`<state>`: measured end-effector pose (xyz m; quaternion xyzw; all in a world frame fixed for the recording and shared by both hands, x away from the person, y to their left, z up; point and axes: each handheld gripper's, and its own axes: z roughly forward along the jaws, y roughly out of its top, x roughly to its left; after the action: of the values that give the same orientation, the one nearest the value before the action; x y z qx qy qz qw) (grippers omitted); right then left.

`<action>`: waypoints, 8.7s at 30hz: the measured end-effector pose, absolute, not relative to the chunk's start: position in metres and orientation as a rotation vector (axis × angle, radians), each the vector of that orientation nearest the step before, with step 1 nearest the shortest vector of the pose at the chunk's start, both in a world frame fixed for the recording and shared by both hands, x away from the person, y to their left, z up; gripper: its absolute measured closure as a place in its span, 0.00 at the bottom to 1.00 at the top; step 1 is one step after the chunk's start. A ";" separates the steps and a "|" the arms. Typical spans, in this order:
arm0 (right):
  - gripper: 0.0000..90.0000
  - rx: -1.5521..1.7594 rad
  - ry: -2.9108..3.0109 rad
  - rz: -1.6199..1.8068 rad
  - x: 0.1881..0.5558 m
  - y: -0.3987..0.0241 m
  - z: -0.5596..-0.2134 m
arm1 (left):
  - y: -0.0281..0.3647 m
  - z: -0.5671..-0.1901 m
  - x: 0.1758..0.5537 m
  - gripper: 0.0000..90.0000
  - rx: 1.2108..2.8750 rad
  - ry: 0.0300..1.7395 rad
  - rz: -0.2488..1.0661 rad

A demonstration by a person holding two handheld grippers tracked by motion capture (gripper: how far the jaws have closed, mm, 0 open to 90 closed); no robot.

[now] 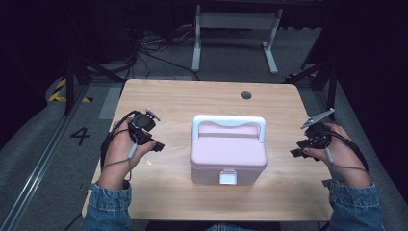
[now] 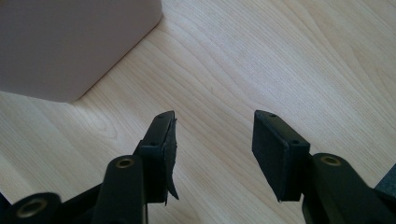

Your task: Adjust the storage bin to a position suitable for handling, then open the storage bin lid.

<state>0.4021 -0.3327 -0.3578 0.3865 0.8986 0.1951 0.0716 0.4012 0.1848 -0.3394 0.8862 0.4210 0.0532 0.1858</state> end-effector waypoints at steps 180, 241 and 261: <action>1.00 0.757 2.458 1.594 0.348 -0.273 -0.331 | 0.137 -0.293 0.393 0.39 1.917 0.759 0.523; 1.00 0.862 2.102 1.696 0.376 -0.272 -0.308 | 0.115 -0.324 0.409 0.45 1.902 0.665 0.576; 1.00 0.864 2.095 1.687 0.376 -0.273 -0.308 | 0.110 -0.319 0.405 0.77 1.820 0.623 0.579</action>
<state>0.3762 -0.2731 -0.3083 0.3019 0.7324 0.5896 0.1575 0.4052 0.1102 -0.3190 0.7645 0.2619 0.2434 0.5364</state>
